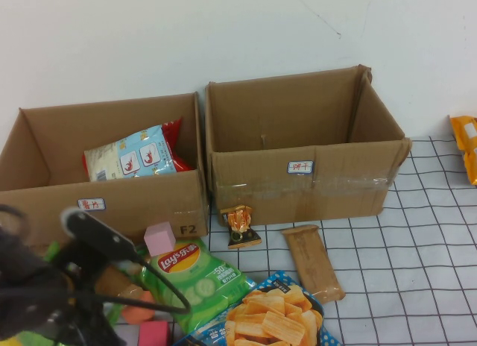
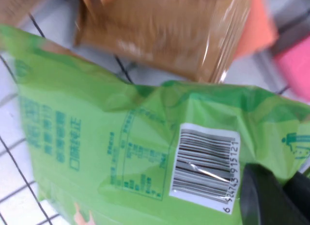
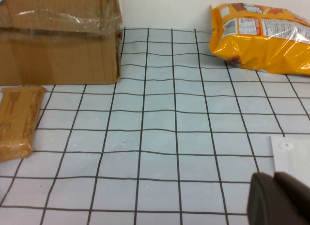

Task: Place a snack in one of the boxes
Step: Pick up the potato chip, then place the potato chip in the potato chip box

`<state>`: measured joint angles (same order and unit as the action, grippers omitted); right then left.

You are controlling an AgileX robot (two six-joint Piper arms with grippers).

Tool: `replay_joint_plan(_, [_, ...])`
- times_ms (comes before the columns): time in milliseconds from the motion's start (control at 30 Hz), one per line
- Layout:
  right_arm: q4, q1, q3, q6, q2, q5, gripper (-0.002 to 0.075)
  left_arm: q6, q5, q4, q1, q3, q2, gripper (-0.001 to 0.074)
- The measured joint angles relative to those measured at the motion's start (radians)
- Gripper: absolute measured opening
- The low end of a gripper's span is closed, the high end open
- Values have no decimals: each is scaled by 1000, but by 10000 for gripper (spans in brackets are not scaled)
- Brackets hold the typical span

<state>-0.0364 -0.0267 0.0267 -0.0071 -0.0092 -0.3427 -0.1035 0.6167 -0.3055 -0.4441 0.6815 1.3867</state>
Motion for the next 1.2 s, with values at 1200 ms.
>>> replay_joint_plan(1200, [0, 0, 0, 0, 0, 0, -1, -707, -578, -551, 259, 495, 217, 6])
